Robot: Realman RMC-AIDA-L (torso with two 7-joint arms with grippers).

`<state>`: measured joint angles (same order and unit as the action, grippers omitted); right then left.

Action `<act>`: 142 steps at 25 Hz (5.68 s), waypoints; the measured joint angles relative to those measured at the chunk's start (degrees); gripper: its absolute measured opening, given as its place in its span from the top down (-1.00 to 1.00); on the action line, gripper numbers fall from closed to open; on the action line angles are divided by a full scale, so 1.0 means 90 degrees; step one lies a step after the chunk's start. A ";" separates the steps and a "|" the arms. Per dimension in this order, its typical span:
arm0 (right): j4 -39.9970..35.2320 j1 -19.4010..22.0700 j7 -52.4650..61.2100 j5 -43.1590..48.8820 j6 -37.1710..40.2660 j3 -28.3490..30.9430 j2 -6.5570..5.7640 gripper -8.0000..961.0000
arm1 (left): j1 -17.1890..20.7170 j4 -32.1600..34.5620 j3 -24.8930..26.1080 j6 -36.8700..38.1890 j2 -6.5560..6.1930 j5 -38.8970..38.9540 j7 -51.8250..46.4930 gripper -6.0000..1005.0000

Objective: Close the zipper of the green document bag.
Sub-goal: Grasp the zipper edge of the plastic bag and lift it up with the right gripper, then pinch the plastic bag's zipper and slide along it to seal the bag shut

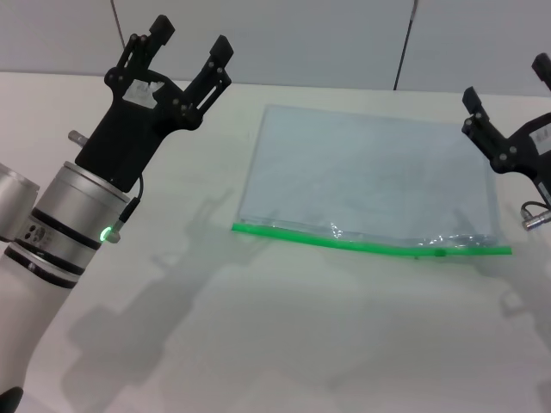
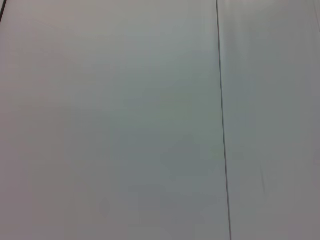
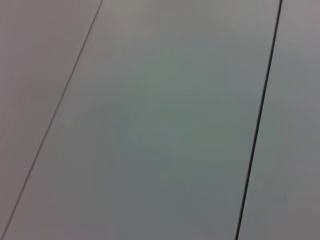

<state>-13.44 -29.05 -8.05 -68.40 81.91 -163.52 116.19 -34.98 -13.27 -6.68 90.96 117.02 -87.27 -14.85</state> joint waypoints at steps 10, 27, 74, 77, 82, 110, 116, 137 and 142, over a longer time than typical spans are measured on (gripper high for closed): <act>0.0091 0.0571 -0.2573 0.0003 -0.0179 0.0005 0.0002 -0.83 | 0.0042 0.0043 0.0005 -0.0010 -0.0014 0.0038 0.0009 -0.62; 0.0239 0.1215 -0.4679 0.0003 -0.1283 0.0267 0.0049 -0.83 | 0.0107 0.0060 0.0074 -0.0010 -0.0021 0.0059 0.0010 -0.59; -0.0745 0.0350 -0.7249 0.0005 -0.3740 0.0191 0.0030 -0.51 | 0.0068 0.0058 0.0068 -0.0019 -0.0014 0.0059 0.0010 -0.52; -0.0804 0.0340 -0.7254 0.0013 -0.3788 0.0190 0.0036 -0.27 | 0.0069 0.0058 0.0068 -0.0019 -0.0014 0.0059 0.0010 -0.51; -0.1004 0.0381 -0.7415 0.0012 -0.3719 0.0200 0.0039 0.27 | 0.0079 0.0058 0.0068 -0.0010 -0.0014 0.0059 0.0010 -0.51; -0.1855 0.0355 -0.7903 -0.0009 -0.3339 0.0244 0.0023 0.88 | -0.0042 0.0023 -0.0004 -0.0547 -0.0019 -0.0275 0.0578 -0.46; -0.1895 0.0281 -0.7949 0.0077 -0.3265 0.0174 0.0020 0.88 | -0.0186 0.0005 -0.0001 -0.1219 -0.0008 -0.1221 0.1405 -0.45; -0.2205 0.0098 -0.8158 0.0084 -0.3257 0.0107 0.0020 0.88 | -0.0467 -0.0762 -0.0380 -0.2652 0.0044 -0.1903 0.4621 -0.42; -0.2229 0.0031 -0.8158 0.0104 -0.3129 -0.0071 0.0018 0.88 | -0.0514 -0.0762 -0.0381 -0.2783 0.0049 -0.1908 0.4897 -0.41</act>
<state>-33.50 -28.77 -81.48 -67.46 53.74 -164.16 116.35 -39.61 -20.13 -10.11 65.92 117.47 -104.44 29.22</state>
